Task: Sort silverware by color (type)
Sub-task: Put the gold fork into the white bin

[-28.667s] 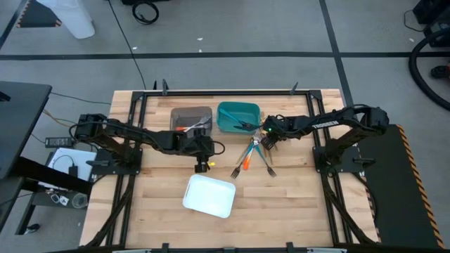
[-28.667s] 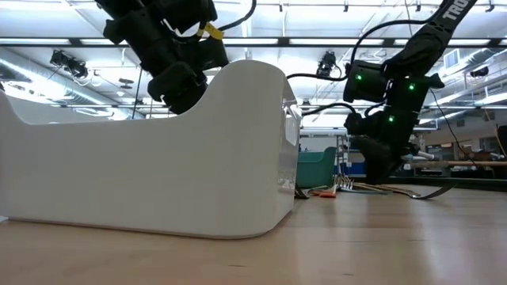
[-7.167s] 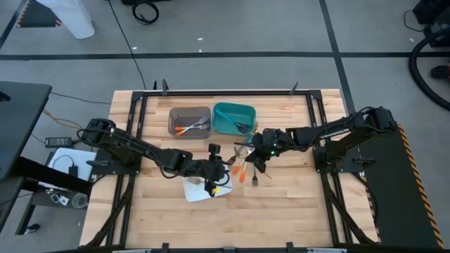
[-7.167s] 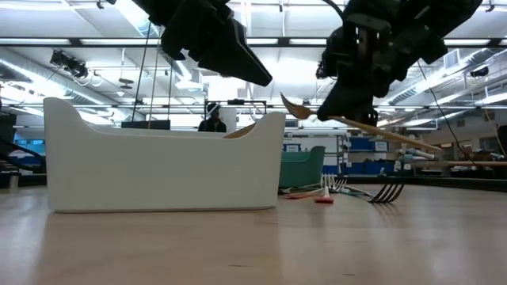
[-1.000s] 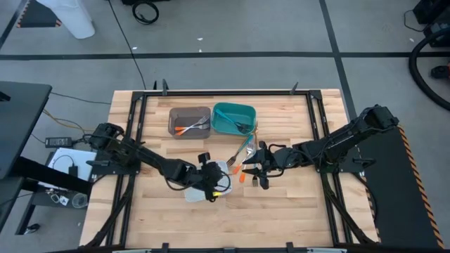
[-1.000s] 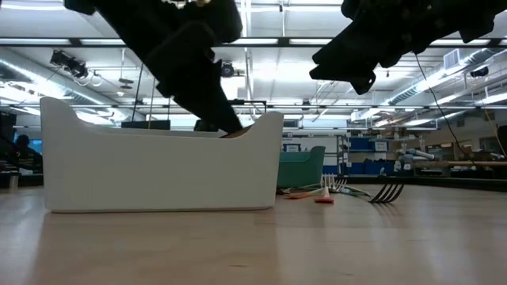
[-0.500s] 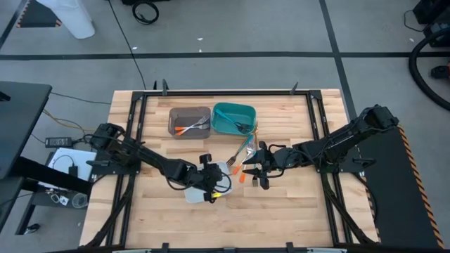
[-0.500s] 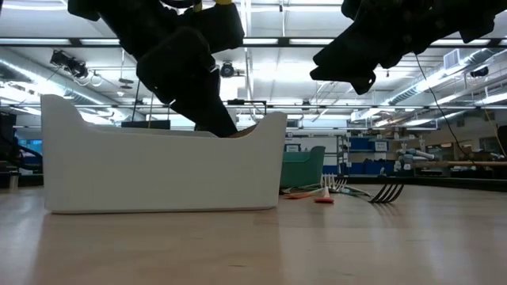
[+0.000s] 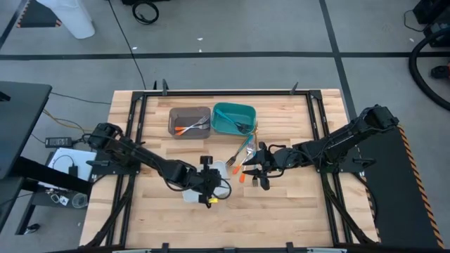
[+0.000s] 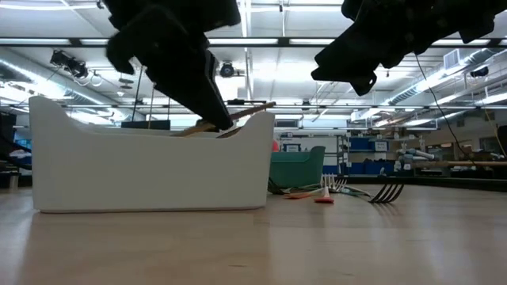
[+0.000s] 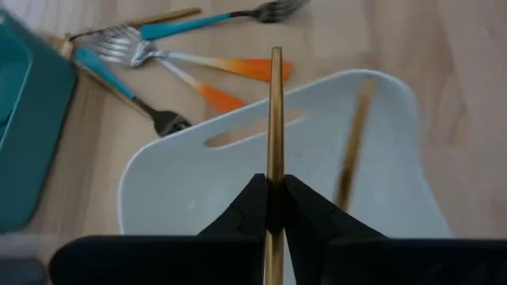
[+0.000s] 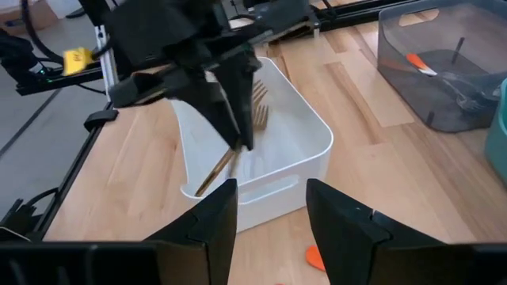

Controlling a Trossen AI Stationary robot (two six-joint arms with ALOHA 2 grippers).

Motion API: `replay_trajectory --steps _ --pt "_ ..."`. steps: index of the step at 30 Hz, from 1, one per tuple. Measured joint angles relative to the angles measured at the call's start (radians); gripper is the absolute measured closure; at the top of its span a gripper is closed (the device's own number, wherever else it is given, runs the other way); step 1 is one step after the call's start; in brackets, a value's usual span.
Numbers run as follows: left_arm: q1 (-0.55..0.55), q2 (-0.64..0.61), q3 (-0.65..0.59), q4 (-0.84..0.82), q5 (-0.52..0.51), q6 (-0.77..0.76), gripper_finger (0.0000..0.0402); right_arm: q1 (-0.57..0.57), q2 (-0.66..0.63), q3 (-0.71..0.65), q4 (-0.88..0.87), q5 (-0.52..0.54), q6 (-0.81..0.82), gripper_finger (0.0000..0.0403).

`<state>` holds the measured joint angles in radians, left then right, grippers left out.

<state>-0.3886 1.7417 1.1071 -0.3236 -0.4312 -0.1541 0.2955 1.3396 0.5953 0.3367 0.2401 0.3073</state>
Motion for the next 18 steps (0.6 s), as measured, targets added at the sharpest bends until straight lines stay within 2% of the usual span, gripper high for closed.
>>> replay_trajectory --steps 8,18 --pt "0.000 -0.001 0.023 -0.018 0.085 0.057 0.0365 0.016 0.000 0.000 -0.001 -0.001 0.004 0.0243" --pt "-0.001 -0.001 0.024 -0.049 0.095 -0.032 0.0364 0.033 0.000 0.000 -0.001 0.000 0.004 0.0245"
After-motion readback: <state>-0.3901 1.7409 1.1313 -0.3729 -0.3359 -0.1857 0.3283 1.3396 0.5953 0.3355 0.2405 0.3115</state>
